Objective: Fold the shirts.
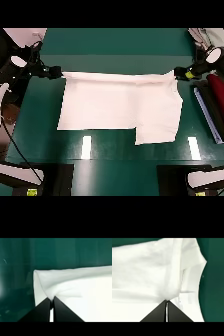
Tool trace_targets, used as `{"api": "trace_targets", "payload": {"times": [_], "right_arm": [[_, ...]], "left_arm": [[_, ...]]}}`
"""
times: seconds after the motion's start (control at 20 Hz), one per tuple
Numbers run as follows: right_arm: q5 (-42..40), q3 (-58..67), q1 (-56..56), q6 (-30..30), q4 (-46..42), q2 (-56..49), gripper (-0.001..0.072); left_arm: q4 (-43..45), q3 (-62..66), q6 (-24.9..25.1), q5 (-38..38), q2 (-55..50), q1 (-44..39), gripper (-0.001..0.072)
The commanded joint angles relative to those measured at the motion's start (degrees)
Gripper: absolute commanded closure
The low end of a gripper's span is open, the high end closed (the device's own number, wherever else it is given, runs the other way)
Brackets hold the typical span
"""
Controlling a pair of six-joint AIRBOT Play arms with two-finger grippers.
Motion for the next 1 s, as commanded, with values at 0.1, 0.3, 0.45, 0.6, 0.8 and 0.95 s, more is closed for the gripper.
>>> {"api": "trace_targets", "payload": {"times": [0.1,0.3,0.45,0.6,0.8,0.95], "right_arm": [[-1.62,-5.75,0.04,0.02,1.64,0.79,0.0694],[-1.4,-5.7,0.02,0.0,7.3,0.81,0.0365],[3.85,-3.98,-0.09,-0.02,8.7,0.96,0.0358],[11.45,-3.76,-0.39,-4.31,8.79,4.2,0.0369],[14.12,-10.64,-0.37,-7.52,8.83,14.1,0.0374],[12.85,-16.68,-0.37,-7.96,8.83,21.09,0.0374]], "left_arm": [[0.31,-0.17,0.02,-1.95,-1.73,0.07,0.0681],[0.28,-0.17,-2.82,-5.11,-1.73,0.07,0.0156],[0.52,0.37,-4.07,-11.17,-1.64,1.27,0.0178],[1.64,1.33,-3.98,-25.97,-1.46,5.81,0.0227],[3.04,-9.64,-2.49,-32.57,5.42,13.16,0.0414],[3.3,-22.91,-0.96,-27.93,16.02,16.9,0.0413]]}}
